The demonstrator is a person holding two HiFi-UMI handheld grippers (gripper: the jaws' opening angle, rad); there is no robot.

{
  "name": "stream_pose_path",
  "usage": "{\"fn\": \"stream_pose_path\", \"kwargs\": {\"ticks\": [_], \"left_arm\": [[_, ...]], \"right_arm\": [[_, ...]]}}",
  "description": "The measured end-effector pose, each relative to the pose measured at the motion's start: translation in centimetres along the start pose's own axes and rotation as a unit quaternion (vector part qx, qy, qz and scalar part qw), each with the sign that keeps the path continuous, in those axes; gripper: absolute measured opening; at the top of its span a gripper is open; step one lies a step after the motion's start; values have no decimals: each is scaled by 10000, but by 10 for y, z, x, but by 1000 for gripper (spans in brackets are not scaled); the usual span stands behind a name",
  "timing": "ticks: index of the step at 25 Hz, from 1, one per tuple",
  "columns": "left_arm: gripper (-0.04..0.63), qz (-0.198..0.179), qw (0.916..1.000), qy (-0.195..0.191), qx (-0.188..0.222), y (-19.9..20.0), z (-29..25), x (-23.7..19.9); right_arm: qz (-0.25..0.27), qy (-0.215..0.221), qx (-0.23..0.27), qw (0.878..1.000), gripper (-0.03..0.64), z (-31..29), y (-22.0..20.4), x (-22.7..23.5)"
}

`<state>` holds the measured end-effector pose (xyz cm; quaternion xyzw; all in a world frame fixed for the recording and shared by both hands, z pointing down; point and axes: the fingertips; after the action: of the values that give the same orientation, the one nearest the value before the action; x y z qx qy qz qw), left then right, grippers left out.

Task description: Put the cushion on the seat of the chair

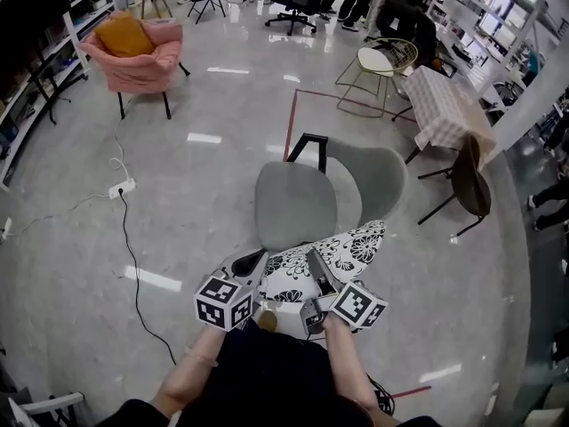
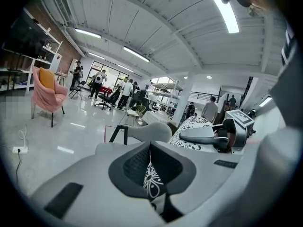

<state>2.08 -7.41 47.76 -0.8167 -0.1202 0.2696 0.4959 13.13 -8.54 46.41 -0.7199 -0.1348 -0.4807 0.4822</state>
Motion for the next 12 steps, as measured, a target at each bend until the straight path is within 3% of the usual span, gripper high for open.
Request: {"fn": "stream_pose_path", "kwargs": {"ticks": [12], "left_arm": [[-6, -30, 10000, 75, 17, 18, -14, -9]], "right_arm": [[-60, 81, -52, 9999, 31, -20, 17, 3]]}}
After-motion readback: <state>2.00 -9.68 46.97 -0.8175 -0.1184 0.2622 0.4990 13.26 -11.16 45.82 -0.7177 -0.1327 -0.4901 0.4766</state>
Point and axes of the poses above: the fingertips, and each gripper's own axes: z backward along the fingers, x to its right, y out of its top, and after that the axes turned 6 degrees about y, right-handed
